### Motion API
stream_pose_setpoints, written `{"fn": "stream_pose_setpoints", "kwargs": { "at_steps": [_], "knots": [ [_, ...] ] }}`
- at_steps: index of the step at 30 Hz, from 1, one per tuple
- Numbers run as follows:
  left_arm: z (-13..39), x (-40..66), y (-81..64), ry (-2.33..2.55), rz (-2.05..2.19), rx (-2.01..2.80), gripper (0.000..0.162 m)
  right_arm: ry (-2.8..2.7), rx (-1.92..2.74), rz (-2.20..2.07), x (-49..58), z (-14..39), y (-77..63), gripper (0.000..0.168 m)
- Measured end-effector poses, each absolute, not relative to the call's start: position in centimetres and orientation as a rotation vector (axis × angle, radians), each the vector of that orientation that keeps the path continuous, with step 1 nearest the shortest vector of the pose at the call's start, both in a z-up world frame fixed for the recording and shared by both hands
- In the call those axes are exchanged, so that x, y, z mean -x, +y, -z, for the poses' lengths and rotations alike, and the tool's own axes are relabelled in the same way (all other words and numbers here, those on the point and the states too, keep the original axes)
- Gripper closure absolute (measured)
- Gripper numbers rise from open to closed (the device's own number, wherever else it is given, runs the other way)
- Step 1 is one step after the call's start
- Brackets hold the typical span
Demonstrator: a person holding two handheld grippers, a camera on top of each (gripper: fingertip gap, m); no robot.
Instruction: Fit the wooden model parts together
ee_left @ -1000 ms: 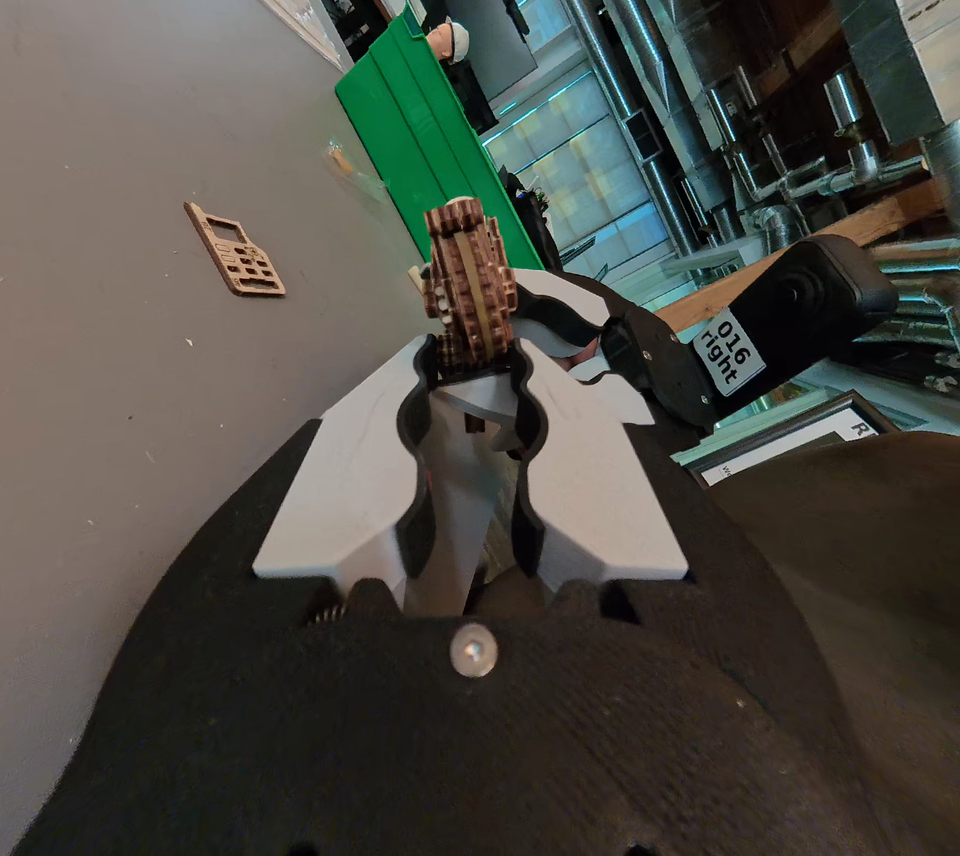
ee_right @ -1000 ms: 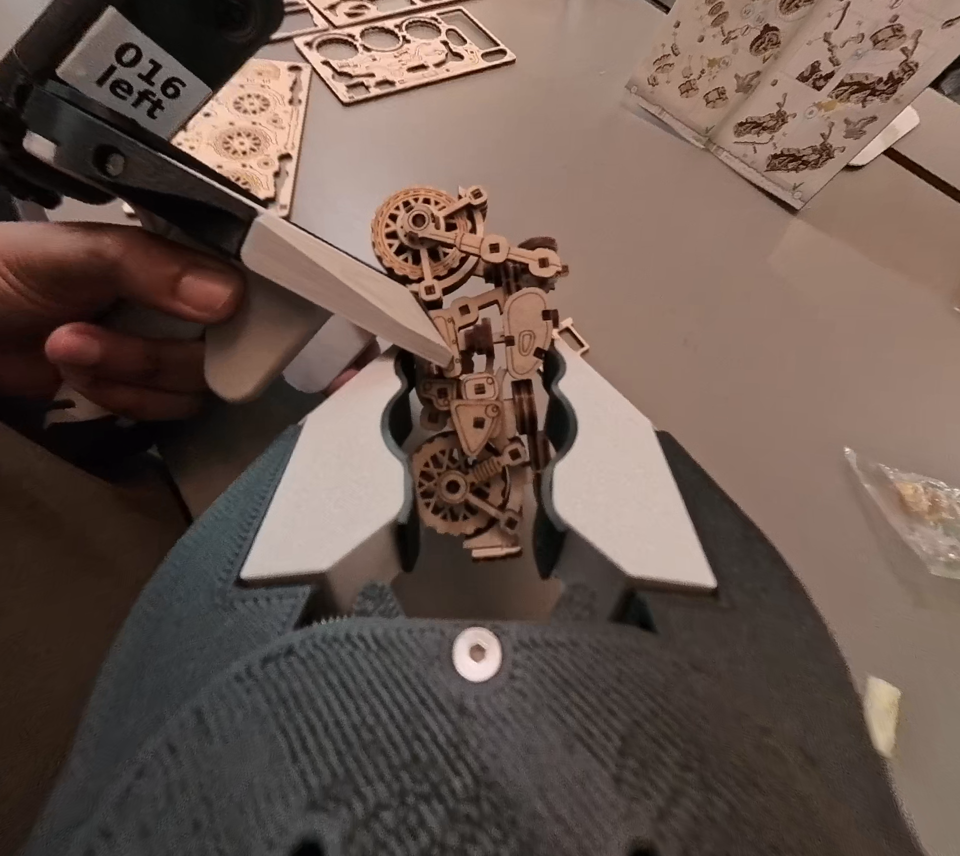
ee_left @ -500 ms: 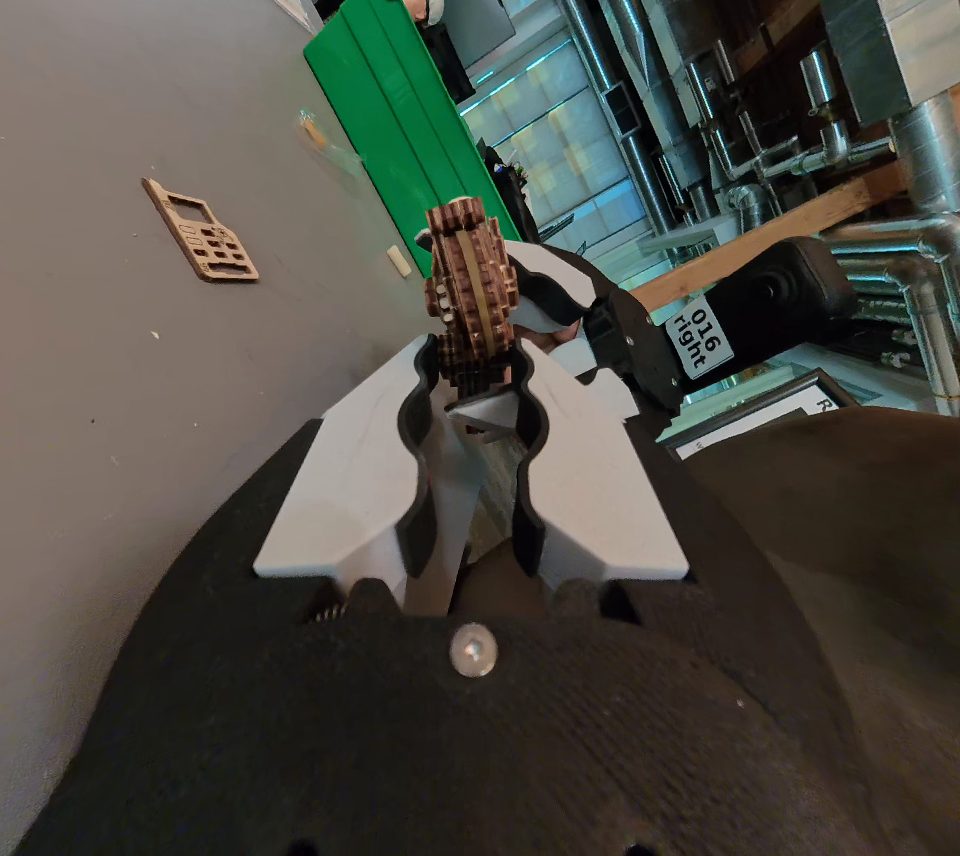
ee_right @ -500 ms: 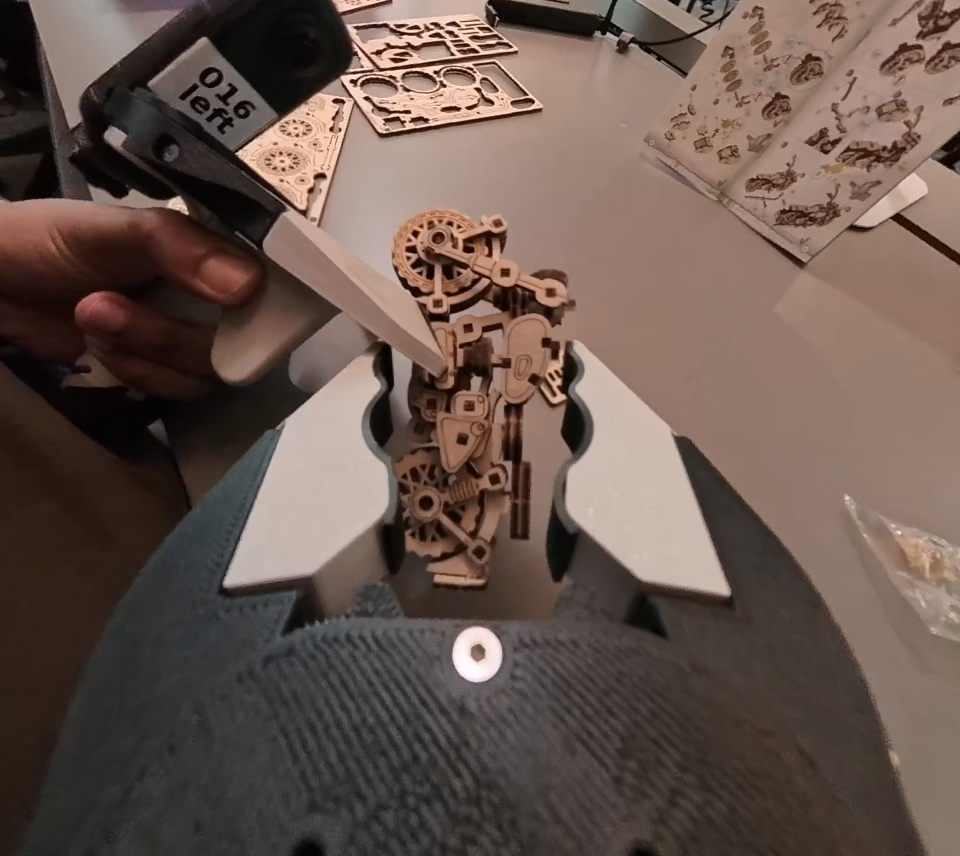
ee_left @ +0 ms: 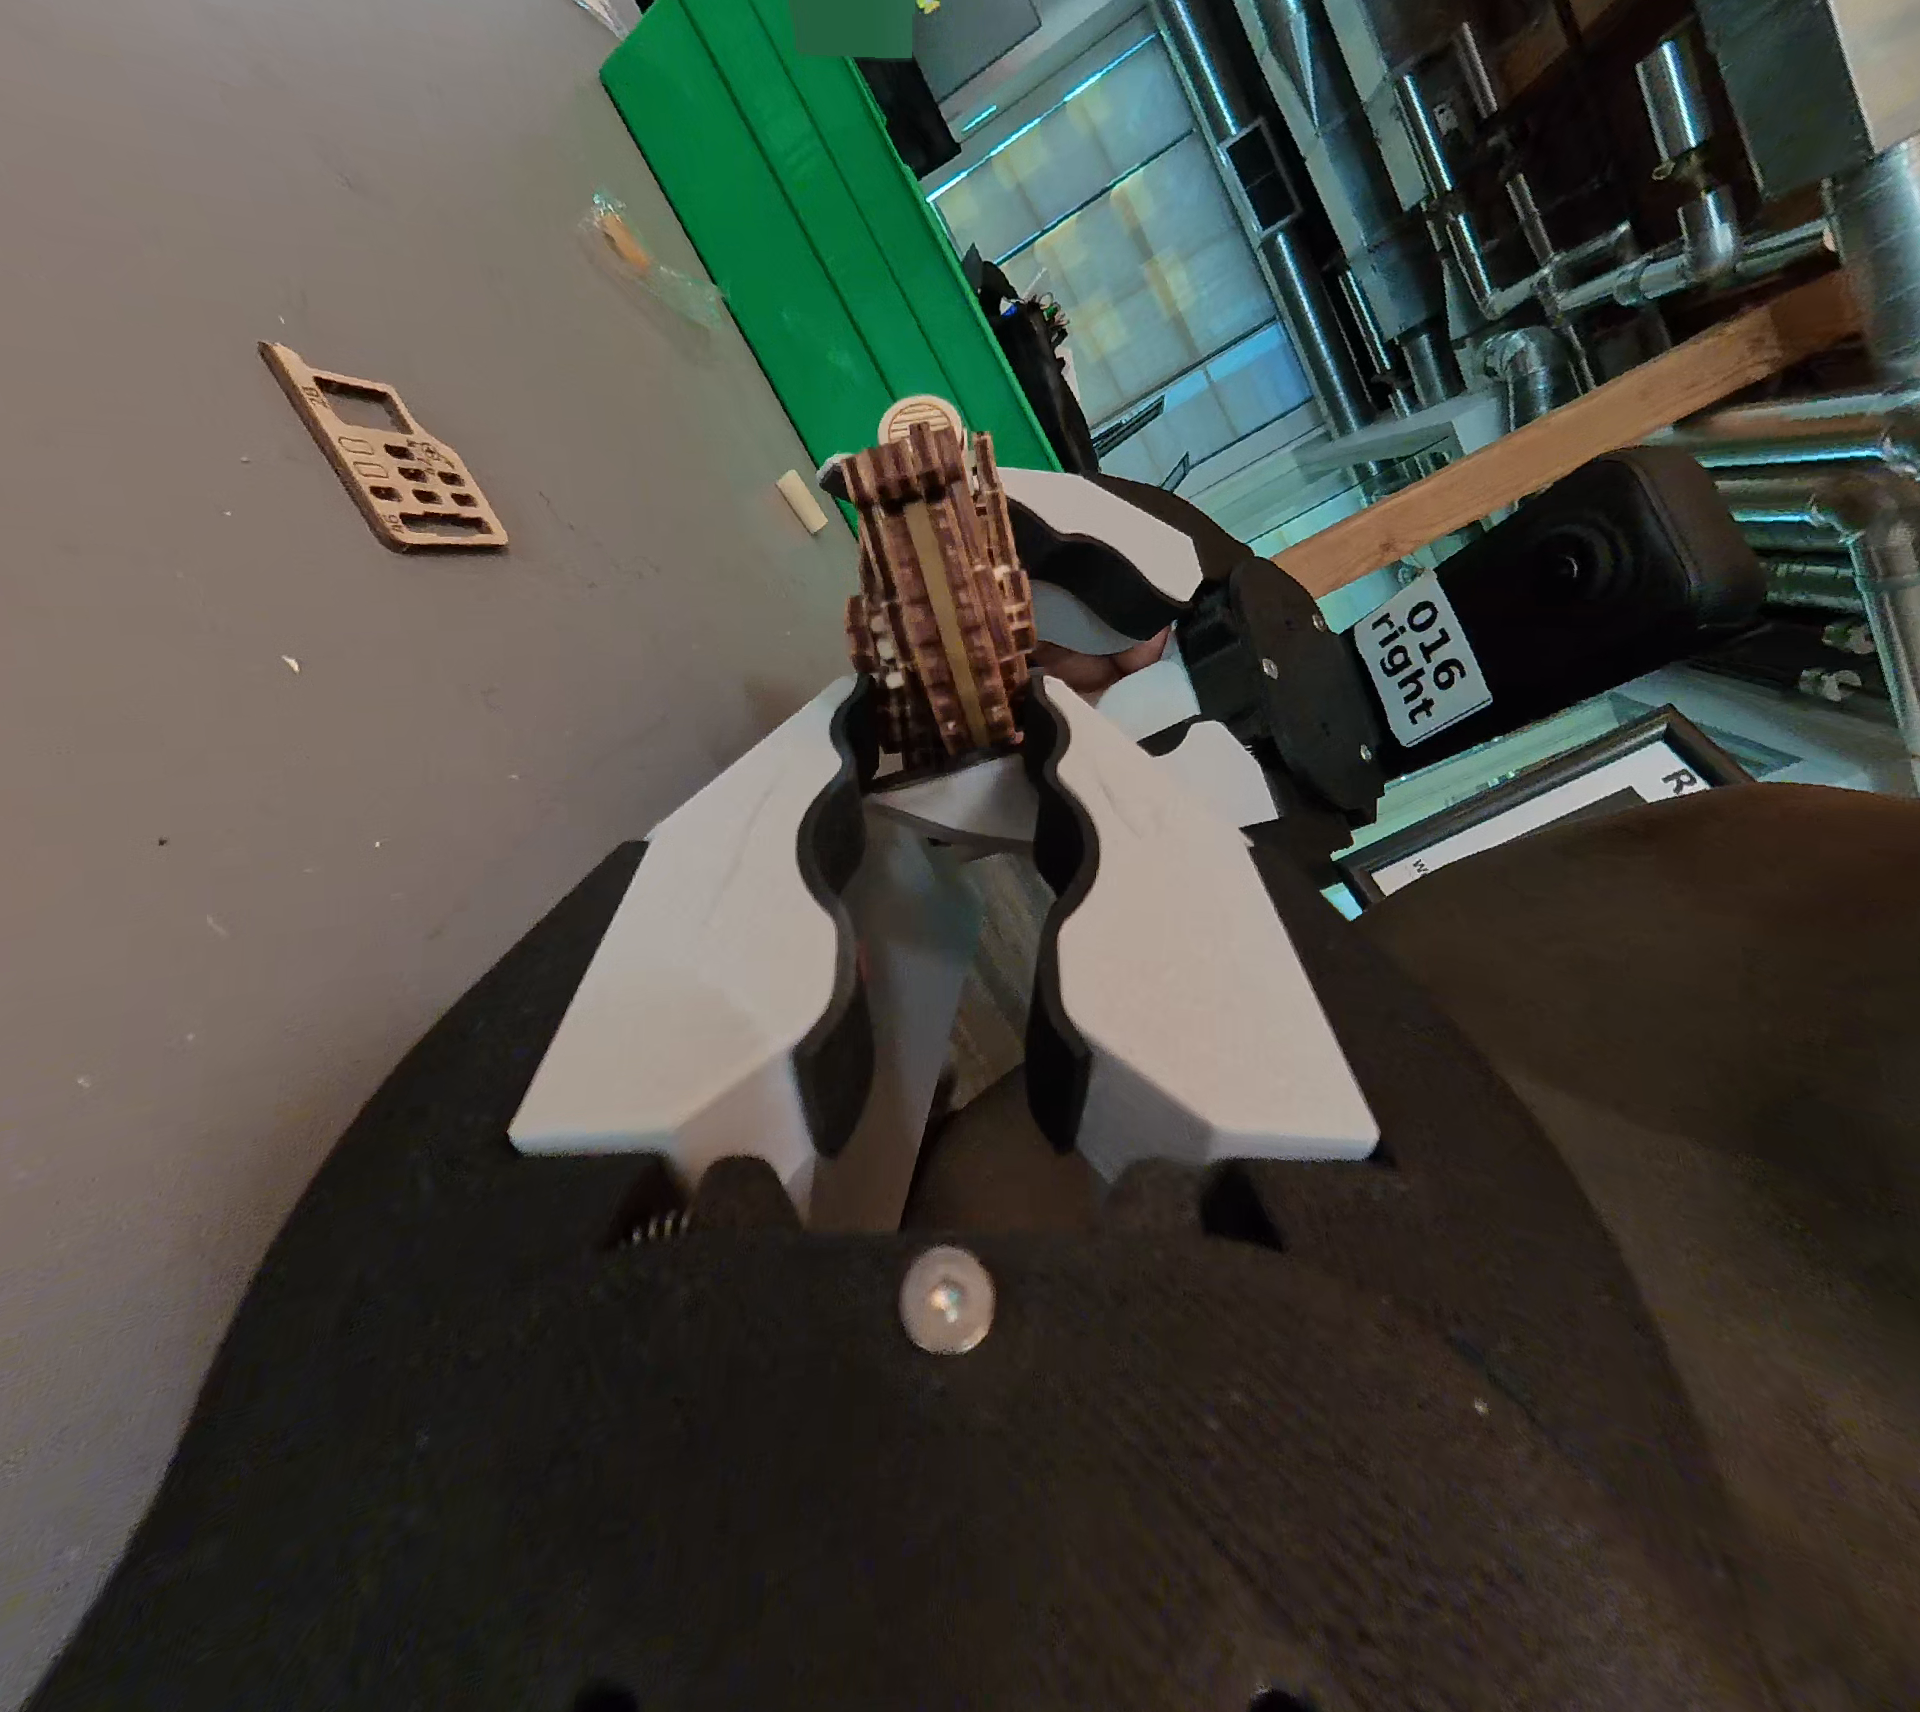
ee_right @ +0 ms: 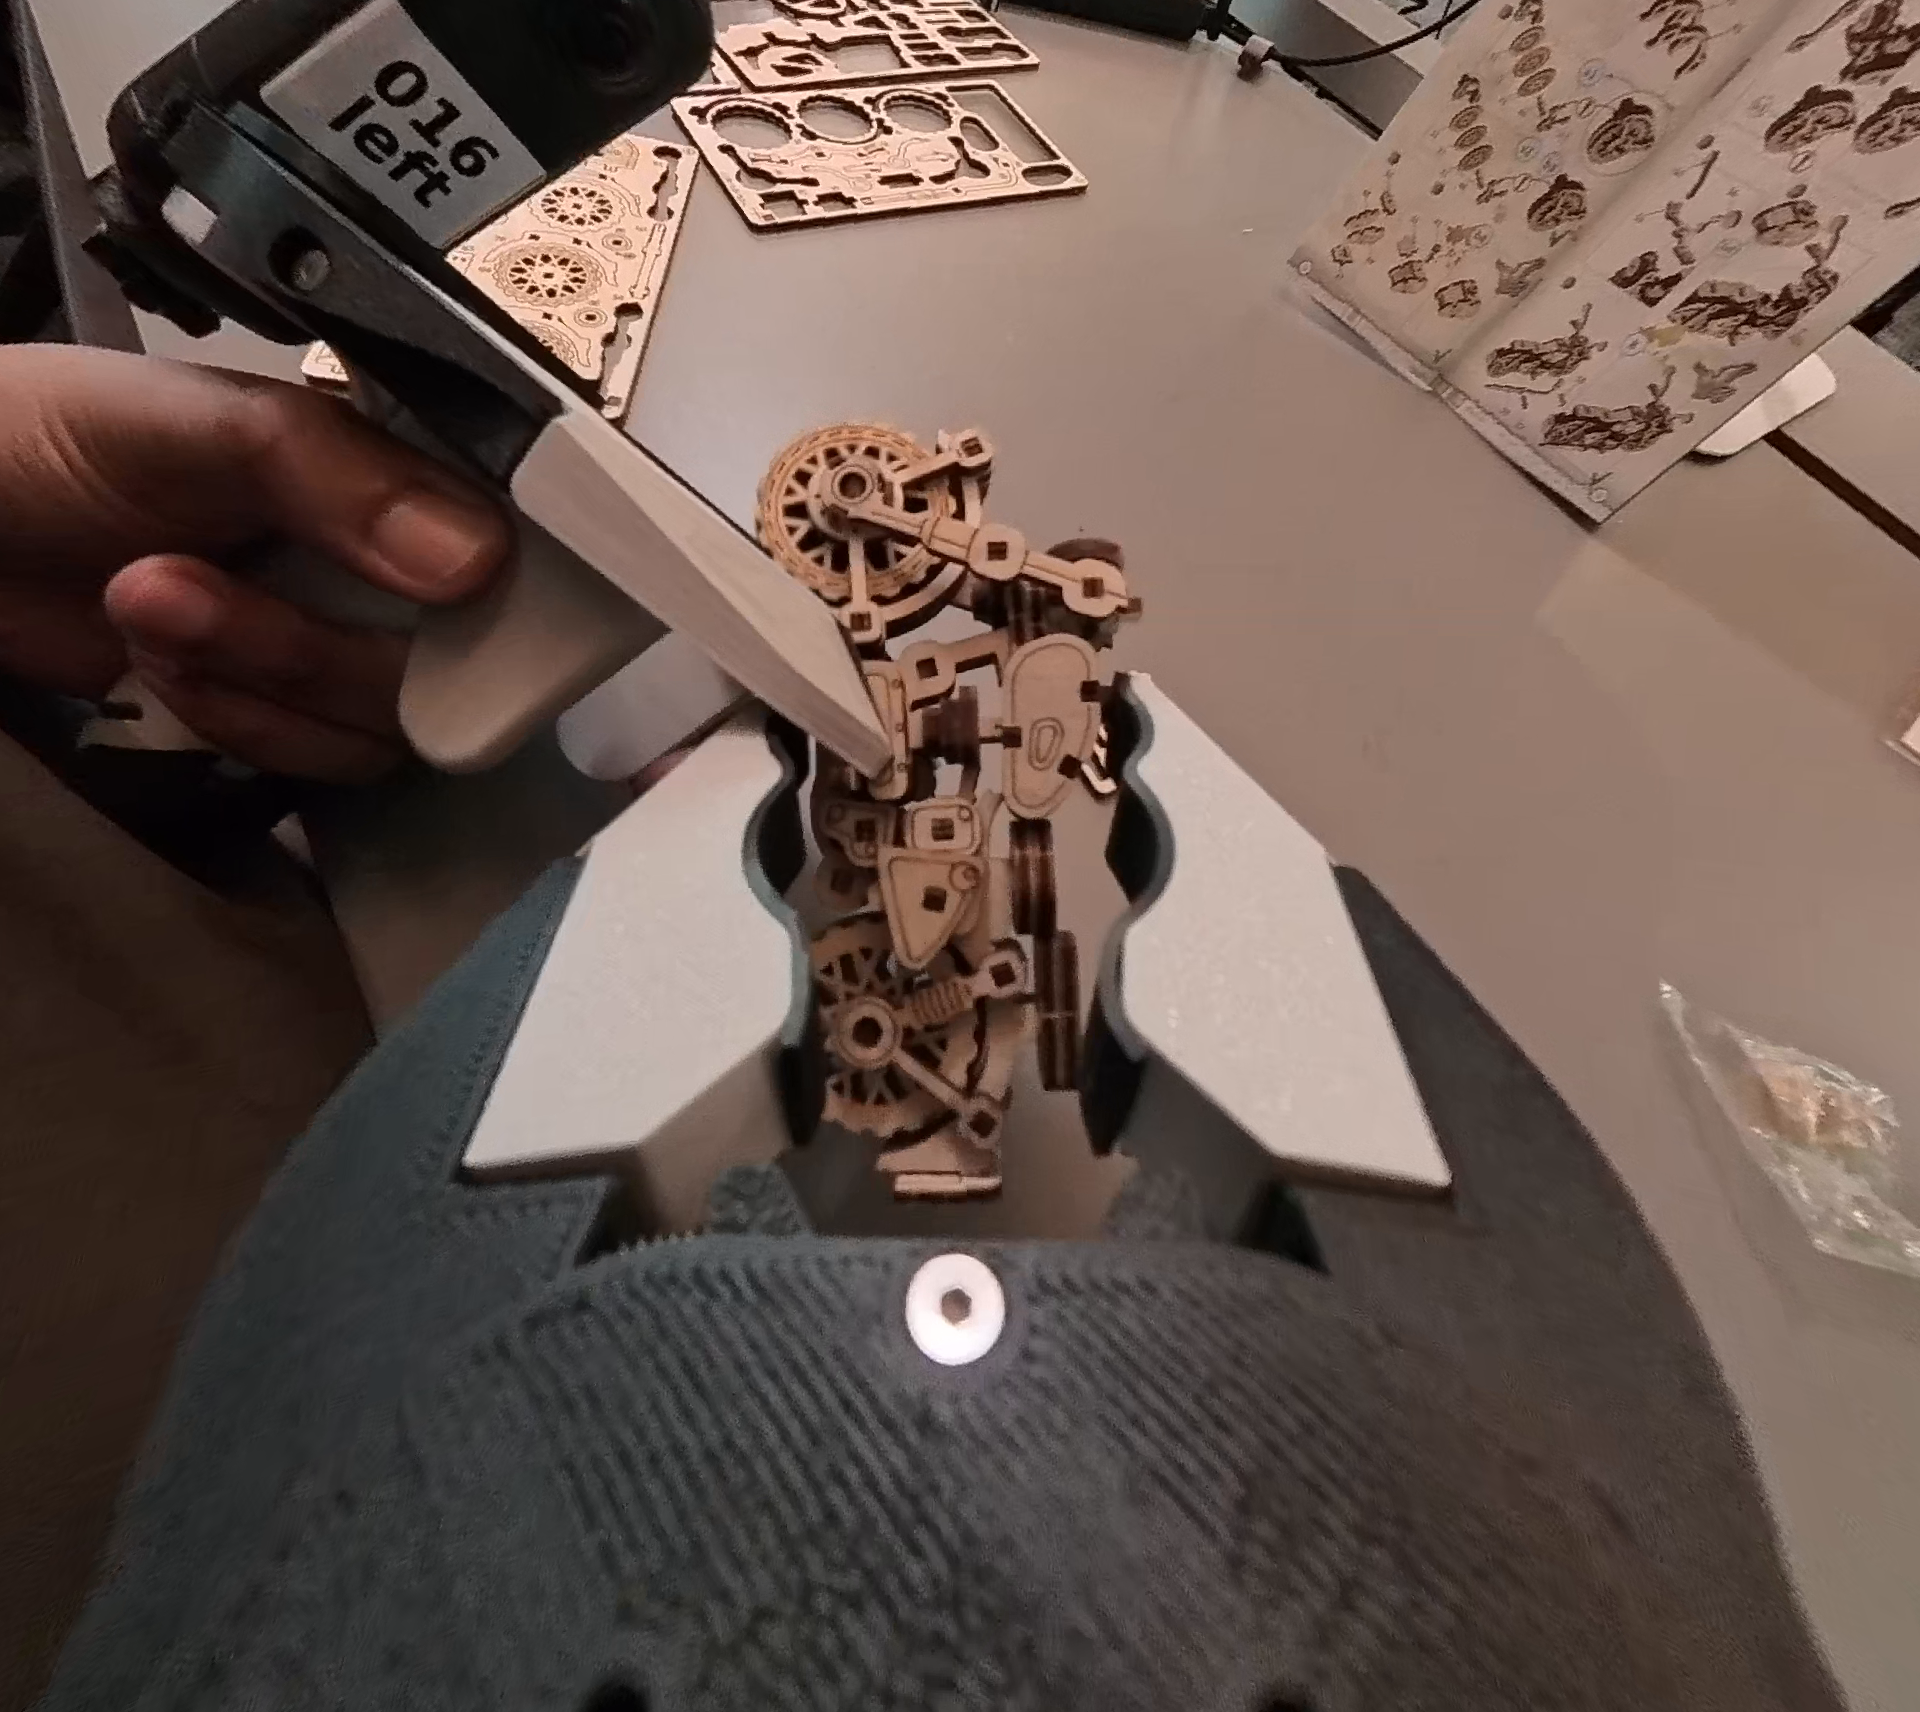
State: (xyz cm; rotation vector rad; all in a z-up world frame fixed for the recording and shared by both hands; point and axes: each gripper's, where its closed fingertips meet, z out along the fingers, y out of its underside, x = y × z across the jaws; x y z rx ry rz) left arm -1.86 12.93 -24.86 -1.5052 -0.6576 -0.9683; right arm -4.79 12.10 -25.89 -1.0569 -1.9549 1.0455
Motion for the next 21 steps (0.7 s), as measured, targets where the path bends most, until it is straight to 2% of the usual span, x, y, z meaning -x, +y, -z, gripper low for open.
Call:
{"fn": "stream_pose_setpoints", "kwargs": {
  "at_steps": [21],
  "knots": [
    [24.88,1.58,12.95,-0.651,0.967,1.517,0.137,-1.984,1.028,-1.040,4.49,25.94,12.00,0.114]
  ]
}}
